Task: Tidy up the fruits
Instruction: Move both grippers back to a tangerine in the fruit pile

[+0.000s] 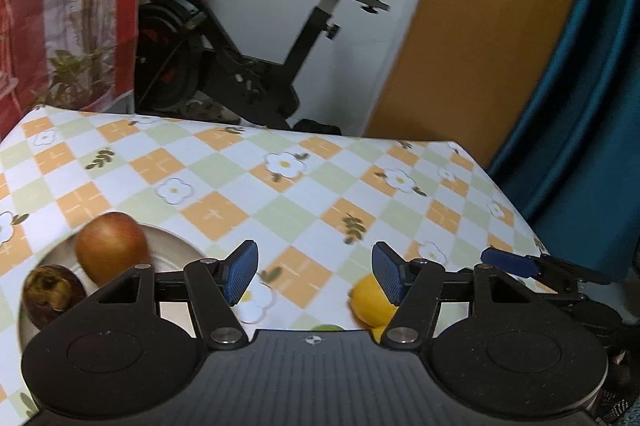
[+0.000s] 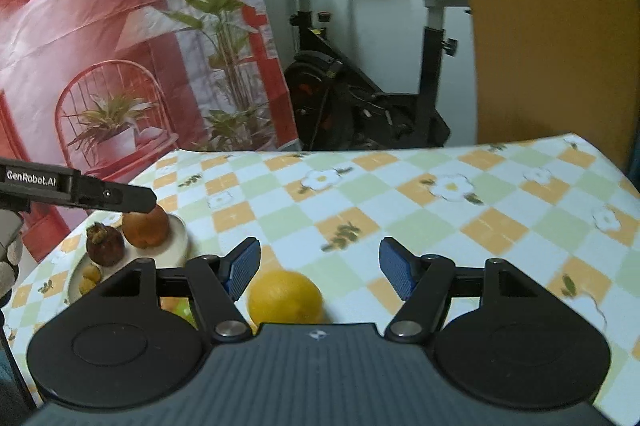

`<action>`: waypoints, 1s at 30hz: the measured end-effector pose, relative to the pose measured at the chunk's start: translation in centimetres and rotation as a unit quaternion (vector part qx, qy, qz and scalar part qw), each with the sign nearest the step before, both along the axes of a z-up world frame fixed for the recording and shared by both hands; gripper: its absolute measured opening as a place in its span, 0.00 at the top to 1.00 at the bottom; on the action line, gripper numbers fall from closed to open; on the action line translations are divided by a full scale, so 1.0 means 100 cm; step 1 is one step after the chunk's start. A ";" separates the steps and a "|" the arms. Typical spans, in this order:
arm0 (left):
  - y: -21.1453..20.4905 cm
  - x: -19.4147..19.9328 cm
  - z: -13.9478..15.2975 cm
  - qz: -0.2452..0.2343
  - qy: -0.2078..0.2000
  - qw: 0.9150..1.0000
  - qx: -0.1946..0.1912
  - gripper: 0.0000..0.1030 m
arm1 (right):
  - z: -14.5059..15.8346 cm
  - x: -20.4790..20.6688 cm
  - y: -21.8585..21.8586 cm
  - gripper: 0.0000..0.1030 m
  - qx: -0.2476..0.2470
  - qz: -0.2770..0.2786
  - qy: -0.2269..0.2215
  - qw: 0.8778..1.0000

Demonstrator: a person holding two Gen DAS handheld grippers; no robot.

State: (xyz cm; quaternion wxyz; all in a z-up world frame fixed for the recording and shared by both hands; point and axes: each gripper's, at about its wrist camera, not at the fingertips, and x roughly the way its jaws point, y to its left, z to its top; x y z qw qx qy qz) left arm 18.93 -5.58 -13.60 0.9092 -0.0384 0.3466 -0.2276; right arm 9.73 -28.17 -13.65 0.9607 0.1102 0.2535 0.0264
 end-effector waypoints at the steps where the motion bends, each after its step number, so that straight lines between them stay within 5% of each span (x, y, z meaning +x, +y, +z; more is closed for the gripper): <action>1: -0.004 -0.003 -0.001 -0.004 -0.001 1.000 0.004 0.37 | -0.003 -0.006 -0.002 0.33 0.002 -0.002 0.000 1.000; 9: -0.015 -0.035 -0.011 -0.010 -0.005 1.000 0.025 0.37 | -0.019 -0.047 0.009 0.33 0.045 -0.031 -0.022 0.998; 20: 0.015 -0.076 -0.027 0.041 0.005 0.999 0.023 0.41 | -0.022 -0.070 0.042 0.33 0.025 -0.011 -0.015 1.000; 30: 0.033 -0.096 -0.037 0.038 0.014 0.999 0.022 0.44 | -0.028 -0.083 0.072 0.33 0.004 0.026 0.006 1.000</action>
